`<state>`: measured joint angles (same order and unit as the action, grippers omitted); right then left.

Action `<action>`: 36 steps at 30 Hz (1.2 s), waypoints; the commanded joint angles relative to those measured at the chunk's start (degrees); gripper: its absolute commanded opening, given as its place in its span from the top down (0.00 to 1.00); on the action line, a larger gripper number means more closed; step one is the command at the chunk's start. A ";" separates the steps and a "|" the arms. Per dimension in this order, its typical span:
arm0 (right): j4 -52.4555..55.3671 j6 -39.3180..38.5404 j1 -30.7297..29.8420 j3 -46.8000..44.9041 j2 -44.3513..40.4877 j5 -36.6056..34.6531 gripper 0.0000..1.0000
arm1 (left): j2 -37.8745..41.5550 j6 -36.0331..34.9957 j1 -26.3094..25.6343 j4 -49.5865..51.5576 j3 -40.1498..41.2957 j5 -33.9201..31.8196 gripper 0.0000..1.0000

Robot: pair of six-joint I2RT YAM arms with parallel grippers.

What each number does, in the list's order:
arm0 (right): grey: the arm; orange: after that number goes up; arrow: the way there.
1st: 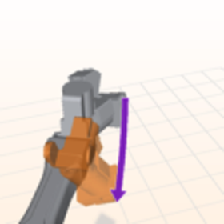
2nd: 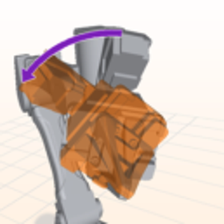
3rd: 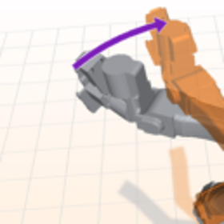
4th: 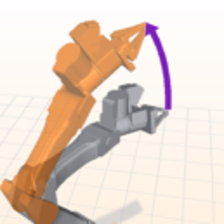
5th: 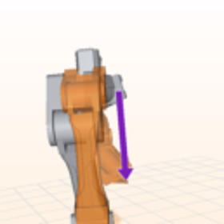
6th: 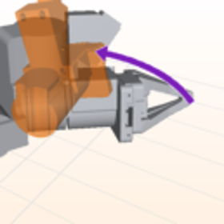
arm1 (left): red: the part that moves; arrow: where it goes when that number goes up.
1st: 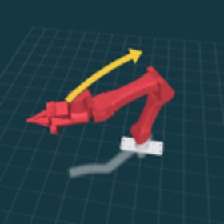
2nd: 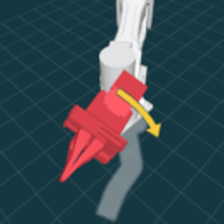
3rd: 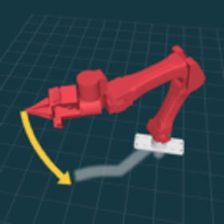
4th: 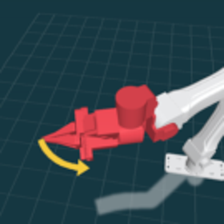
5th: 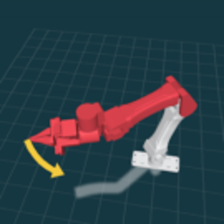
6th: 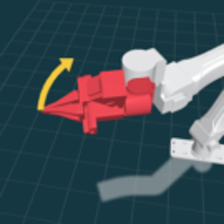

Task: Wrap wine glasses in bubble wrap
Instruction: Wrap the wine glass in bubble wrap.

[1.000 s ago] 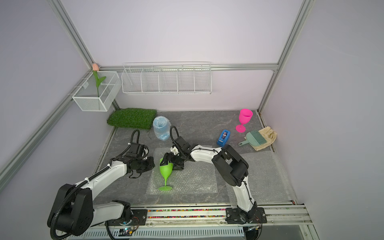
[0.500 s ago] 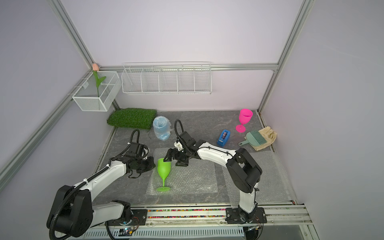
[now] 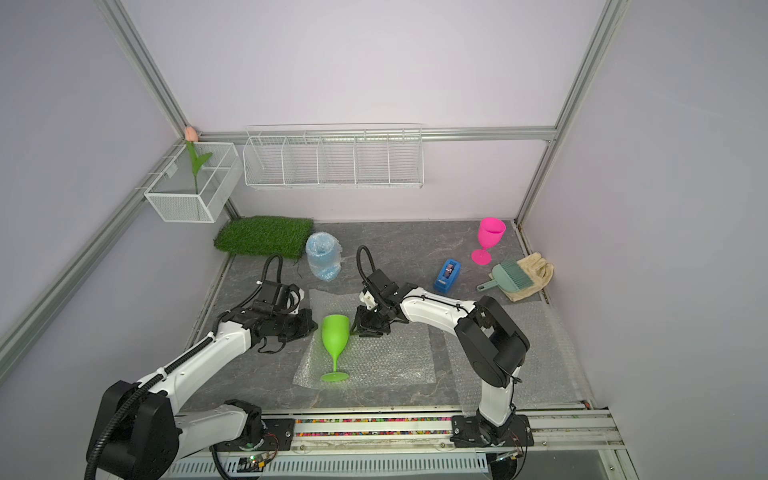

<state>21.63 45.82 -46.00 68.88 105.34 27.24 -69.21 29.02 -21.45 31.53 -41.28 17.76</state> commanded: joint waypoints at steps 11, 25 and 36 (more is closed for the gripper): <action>-7.74 0.67 2.29 -4.17 4.12 2.05 0.76 | -4.37 8.13 -5.63 -8.61 -4.94 6.40 1.00; -8.09 -0.43 7.69 -10.65 -4.10 1.62 0.68 | -17.82 11.33 -14.92 -15.51 -11.46 5.84 1.00; -13.95 2.53 13.29 -8.78 -7.33 9.47 0.58 | -23.06 11.33 -16.96 -17.79 -13.05 7.54 1.00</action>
<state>10.55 46.78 -32.60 58.59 95.79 32.95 -91.11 39.44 -38.20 15.00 -53.25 25.02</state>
